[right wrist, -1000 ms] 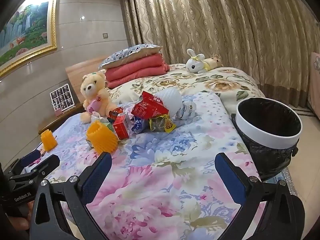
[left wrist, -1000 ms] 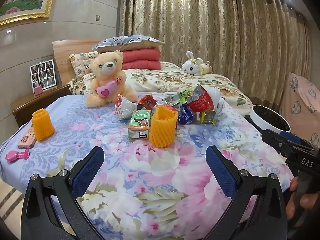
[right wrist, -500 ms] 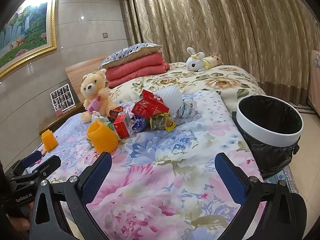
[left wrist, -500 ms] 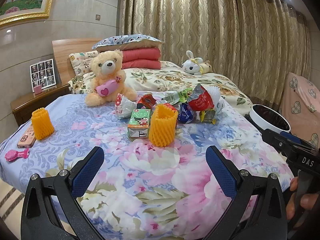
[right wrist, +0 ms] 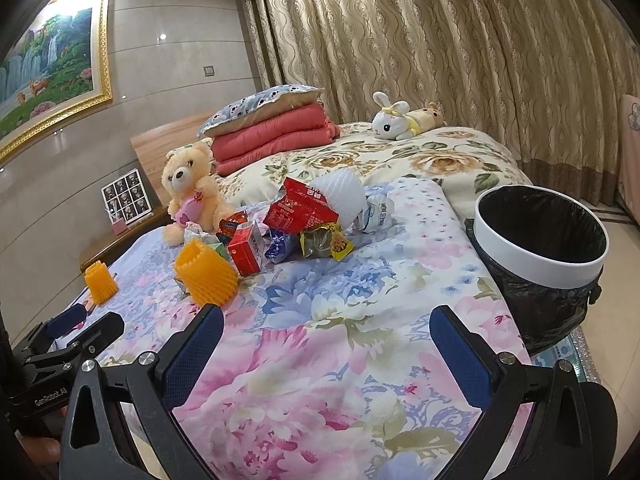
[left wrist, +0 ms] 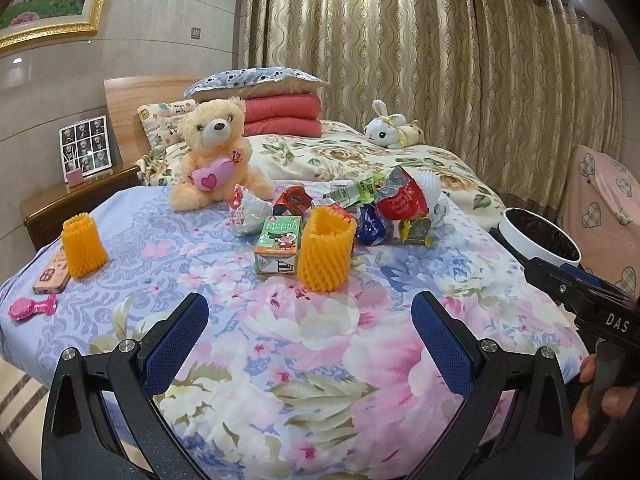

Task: Collect trash

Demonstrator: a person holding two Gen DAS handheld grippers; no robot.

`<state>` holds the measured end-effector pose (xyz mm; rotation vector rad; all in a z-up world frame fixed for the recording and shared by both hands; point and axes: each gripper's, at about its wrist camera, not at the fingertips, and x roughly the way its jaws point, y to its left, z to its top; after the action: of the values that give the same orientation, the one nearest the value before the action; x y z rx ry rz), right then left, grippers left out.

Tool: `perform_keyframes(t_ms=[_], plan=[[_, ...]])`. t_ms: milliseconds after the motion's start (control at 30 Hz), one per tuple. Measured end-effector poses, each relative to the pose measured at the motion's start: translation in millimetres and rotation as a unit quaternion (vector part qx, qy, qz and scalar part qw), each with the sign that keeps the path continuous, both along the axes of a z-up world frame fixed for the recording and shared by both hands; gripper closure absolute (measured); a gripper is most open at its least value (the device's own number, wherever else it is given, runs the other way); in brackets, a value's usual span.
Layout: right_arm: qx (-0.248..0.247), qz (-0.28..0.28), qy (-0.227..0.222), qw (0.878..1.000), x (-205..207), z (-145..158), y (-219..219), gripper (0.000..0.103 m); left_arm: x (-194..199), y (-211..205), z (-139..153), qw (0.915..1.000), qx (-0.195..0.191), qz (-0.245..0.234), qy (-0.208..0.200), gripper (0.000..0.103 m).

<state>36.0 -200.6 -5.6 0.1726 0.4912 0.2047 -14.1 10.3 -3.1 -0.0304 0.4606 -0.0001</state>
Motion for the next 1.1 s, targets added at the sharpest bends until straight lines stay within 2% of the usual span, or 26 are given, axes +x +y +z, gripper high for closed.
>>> perform_keyframes(t_ms=[433, 833, 1100], plan=[[0.005, 0.001, 0.006, 1.0, 3.5, -4.4, -1.2, 0.0, 6.0, 0.5, -5.4, 0.9999, -0.006, -0.001, 0.011, 0.0], [0.016, -0.006, 0.055, 0.998, 39.4, -17.1, -9.2, 0.0, 36.2, 3.8, -18.6, 0.9988, -0.014, -0.004, 0.047, 0.0], [0.023, 0.011, 0.088, 0.996, 65.4, -27.9, -5.8, 0.001, 63.1, 6.3, -26.4, 0.9974, -0.024, 0.001, 0.067, 0.0]])
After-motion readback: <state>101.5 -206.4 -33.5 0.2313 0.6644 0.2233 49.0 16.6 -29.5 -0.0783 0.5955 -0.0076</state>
